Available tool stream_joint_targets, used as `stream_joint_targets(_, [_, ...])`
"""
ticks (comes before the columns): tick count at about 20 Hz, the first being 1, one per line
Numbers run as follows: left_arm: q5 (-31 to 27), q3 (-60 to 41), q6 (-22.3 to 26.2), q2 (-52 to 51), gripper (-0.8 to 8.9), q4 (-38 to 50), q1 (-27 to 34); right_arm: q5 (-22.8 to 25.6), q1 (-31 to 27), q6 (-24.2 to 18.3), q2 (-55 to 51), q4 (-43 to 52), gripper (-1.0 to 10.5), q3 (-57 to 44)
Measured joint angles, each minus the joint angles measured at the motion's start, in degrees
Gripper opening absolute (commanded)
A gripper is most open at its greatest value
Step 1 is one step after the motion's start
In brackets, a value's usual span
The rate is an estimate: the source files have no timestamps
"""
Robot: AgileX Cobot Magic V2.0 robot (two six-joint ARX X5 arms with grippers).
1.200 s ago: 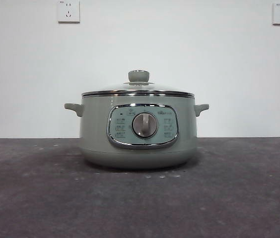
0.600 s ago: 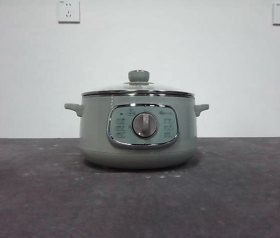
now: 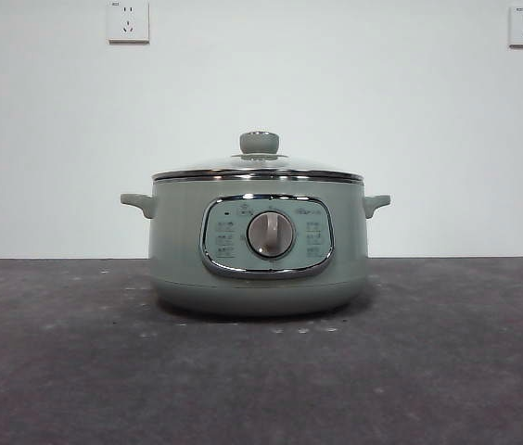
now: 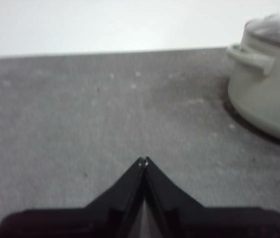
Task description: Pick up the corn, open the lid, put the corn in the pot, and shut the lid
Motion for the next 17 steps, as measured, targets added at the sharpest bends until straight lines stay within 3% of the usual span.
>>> stream_joint_targets(17, [0.02, -0.04, -1.38, 0.22, -0.03, 0.07, 0.0, 0.13, 0.04, 0.0, 0.0, 0.0, 0.0, -0.04])
